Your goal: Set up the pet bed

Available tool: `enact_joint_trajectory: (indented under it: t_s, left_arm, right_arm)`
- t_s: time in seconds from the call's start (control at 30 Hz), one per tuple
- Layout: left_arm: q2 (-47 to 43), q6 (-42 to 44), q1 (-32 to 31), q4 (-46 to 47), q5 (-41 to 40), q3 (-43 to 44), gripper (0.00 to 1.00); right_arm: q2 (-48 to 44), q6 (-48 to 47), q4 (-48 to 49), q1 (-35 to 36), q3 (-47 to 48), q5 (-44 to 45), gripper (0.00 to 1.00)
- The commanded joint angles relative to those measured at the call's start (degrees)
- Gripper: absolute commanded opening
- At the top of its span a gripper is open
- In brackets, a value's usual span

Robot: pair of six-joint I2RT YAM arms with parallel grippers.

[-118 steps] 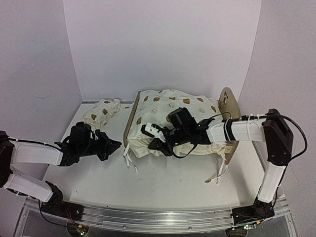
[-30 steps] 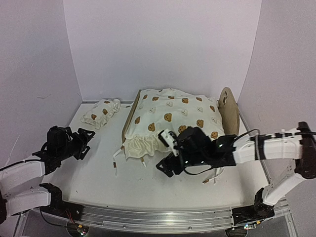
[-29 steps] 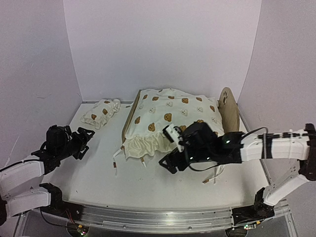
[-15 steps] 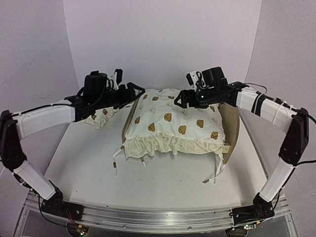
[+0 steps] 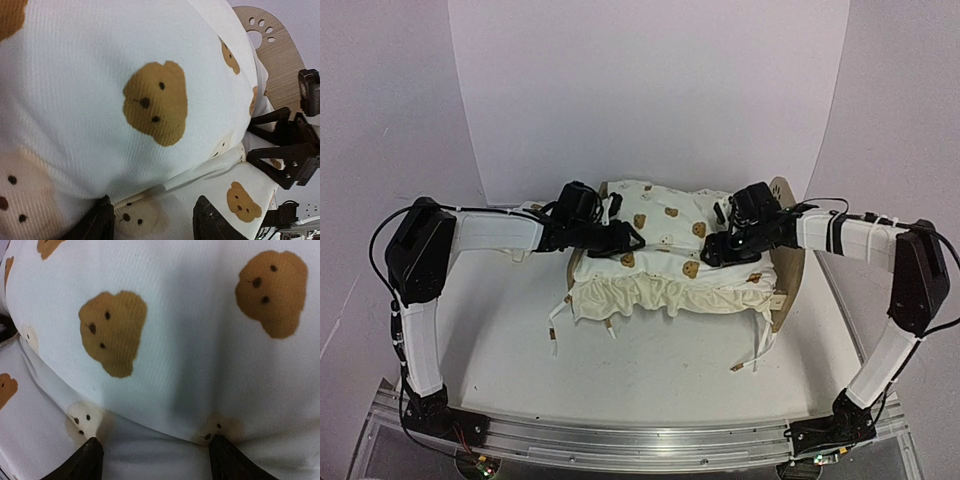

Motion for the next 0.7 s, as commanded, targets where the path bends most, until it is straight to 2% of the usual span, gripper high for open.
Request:
enact_joint_trajectory:
  t_s: [0.0,0.13,0.2,0.3,0.47,0.67]
  left_arm:
    - [-4.17,8.22,0.42,-12.3,-10.76,4.01,0.58]
    - [-4.87,11.98,0.49,-18.16,-12.13,12.6,0.65]
    - [-4.36,13.08,0.51,-18.41,-10.12,17.07,0.7]
    - [0.09,12.83,0.6,-18.37,-8.52,25.11,0.75]
    - [11.0,12.28,1.3,-17.73,-6.68,39.34,0.76]
    - [20.81,10.02,4.21,-16.92,-7.08,46.82,0.8]
  right_arm:
    - [-6.48,-3.48,-8.51,-0.56,1.97,10.54,0.78]
    - [-5.96,-5.7,-10.15,-1.84,10.91,8.72,0.9]
    - [-2.73,-5.49,-10.06,-4.23,17.27,4.75,0.9]
    - [4.66,-6.0,-10.02,-5.62,26.29,5.59,0.87]
    - [15.88,-4.94,-10.16,-6.23,40.0,7.09,0.63]
    - [26.72,-3.58,-9.45,-7.97,47.15,15.79,0.5]
